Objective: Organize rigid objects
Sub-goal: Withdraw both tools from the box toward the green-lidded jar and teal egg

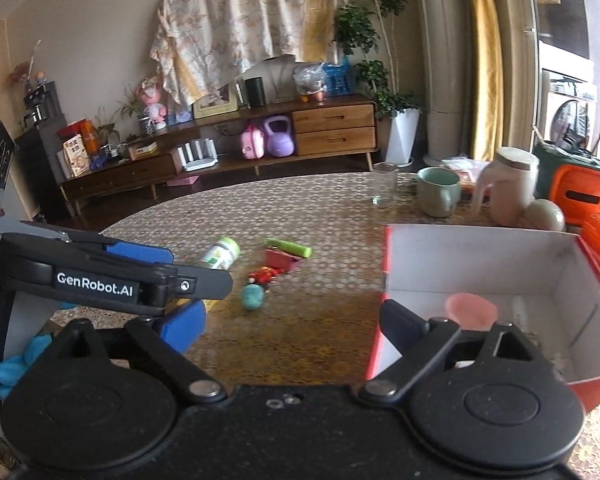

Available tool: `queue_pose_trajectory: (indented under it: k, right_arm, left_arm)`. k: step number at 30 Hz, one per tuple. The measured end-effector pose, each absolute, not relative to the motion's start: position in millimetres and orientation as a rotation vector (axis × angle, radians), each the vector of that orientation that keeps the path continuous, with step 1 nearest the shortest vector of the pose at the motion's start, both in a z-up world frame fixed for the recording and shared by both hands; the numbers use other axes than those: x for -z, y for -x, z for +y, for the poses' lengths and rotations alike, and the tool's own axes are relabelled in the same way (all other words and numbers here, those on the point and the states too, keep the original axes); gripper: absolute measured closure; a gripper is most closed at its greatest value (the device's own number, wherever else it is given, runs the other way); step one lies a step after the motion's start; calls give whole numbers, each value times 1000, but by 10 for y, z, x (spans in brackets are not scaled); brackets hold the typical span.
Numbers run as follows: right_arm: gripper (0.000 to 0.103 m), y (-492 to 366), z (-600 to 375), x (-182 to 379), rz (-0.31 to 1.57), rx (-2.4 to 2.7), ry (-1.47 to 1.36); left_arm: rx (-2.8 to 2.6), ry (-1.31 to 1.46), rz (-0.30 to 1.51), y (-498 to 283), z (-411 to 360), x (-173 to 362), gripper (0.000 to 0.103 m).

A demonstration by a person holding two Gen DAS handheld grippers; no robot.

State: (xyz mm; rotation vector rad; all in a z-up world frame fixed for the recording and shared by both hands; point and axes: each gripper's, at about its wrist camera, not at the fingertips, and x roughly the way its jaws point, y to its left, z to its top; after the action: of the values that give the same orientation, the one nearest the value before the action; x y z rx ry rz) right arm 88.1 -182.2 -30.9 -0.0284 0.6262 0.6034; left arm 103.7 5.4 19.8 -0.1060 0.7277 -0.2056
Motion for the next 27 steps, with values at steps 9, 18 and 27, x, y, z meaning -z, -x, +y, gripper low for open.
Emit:
queue_pose_trajectory:
  k: [9, 18, 27]
  right_arm:
    - [10, -920, -1339, 431, 640, -648, 42]
    - [10, -1059, -949, 627, 671, -666, 85]
    - [16, -1329, -667, 961, 718, -648, 131]
  left_arm:
    - [150, 133, 709, -989, 528, -130, 18]
    - [41, 157, 708, -1160, 1089, 27, 0]
    - [-63, 127, 732, -1614, 1420, 302, 0]
